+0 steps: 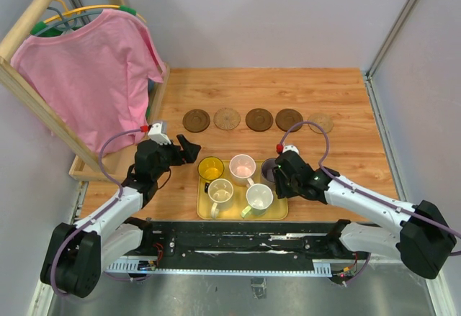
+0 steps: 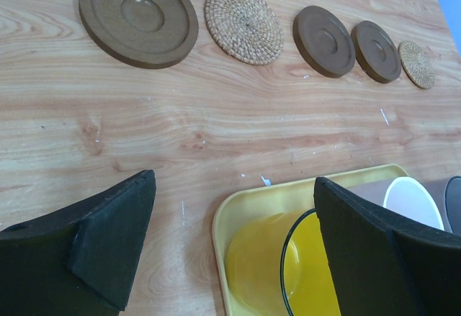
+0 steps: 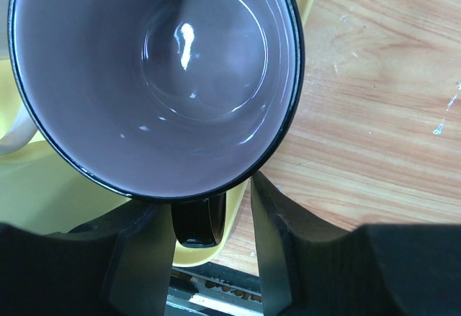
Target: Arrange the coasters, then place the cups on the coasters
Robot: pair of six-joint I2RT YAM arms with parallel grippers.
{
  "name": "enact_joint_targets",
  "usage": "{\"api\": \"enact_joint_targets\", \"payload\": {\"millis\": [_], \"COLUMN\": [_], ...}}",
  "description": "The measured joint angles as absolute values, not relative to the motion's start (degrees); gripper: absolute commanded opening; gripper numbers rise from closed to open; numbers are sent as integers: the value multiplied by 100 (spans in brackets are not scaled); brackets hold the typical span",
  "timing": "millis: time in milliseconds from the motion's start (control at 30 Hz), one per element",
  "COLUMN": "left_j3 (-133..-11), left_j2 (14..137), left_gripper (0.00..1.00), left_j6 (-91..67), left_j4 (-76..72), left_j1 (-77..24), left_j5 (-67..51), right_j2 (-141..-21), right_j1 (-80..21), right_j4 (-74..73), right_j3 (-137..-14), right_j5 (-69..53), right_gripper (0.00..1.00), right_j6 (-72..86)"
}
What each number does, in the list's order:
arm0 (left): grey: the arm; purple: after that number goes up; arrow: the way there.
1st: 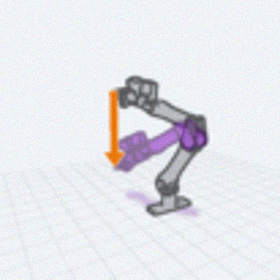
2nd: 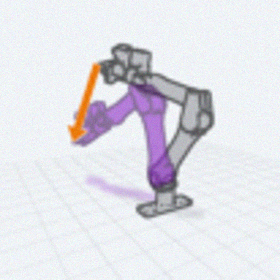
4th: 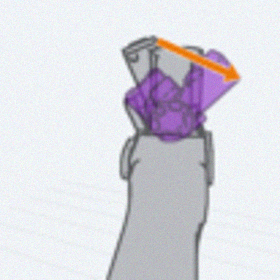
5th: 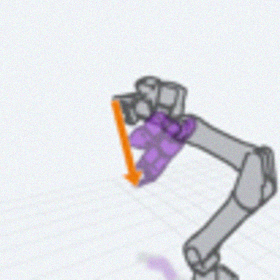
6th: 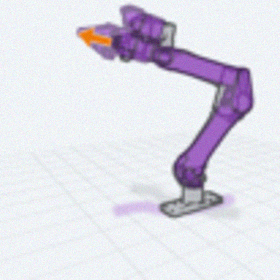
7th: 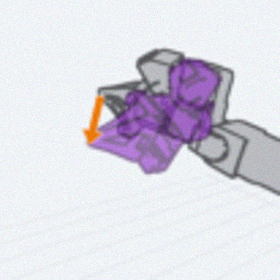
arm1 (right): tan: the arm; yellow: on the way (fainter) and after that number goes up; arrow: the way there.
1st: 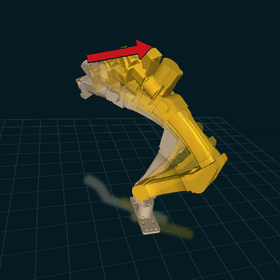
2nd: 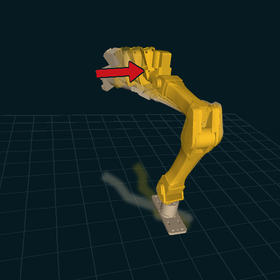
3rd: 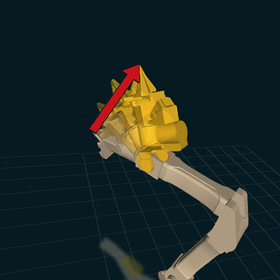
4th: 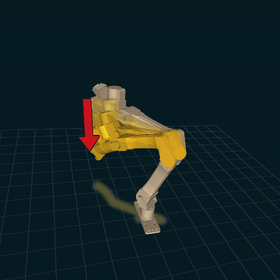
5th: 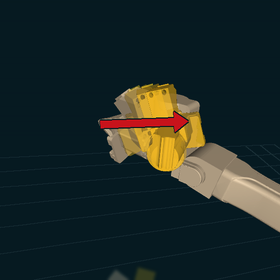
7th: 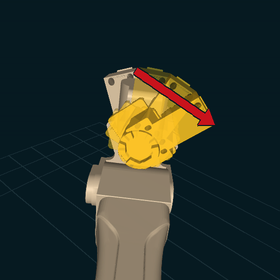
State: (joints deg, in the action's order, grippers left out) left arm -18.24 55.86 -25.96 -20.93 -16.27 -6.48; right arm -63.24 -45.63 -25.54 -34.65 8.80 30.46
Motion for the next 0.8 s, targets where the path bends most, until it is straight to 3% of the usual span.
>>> {"api": "enact_joint_targets", "payload": {"millis": [533,700,800], "left_j3": [-1787,-1787,-1787], "left_j2": [5570,5564,5542], "left_gripper": [95,95,95], "left_j6": [-2596,-2598,-2598], "left_j4": [-2095,-2095,-2093], "left_j1": [-1627,-1627,-1627], "left_j5": [-644,-646,-646], "right_j2": [-6329,-6337,-6353], "right_j1": [-4563,-4563,-4563], "right_j4": [-2412,-2379,-2344], "right_j3": [-3463,-3463,-3463], "right_j5": [875,871,849], "right_gripper": [36,29,19], "right_j6": [3020,3020,3011]}}
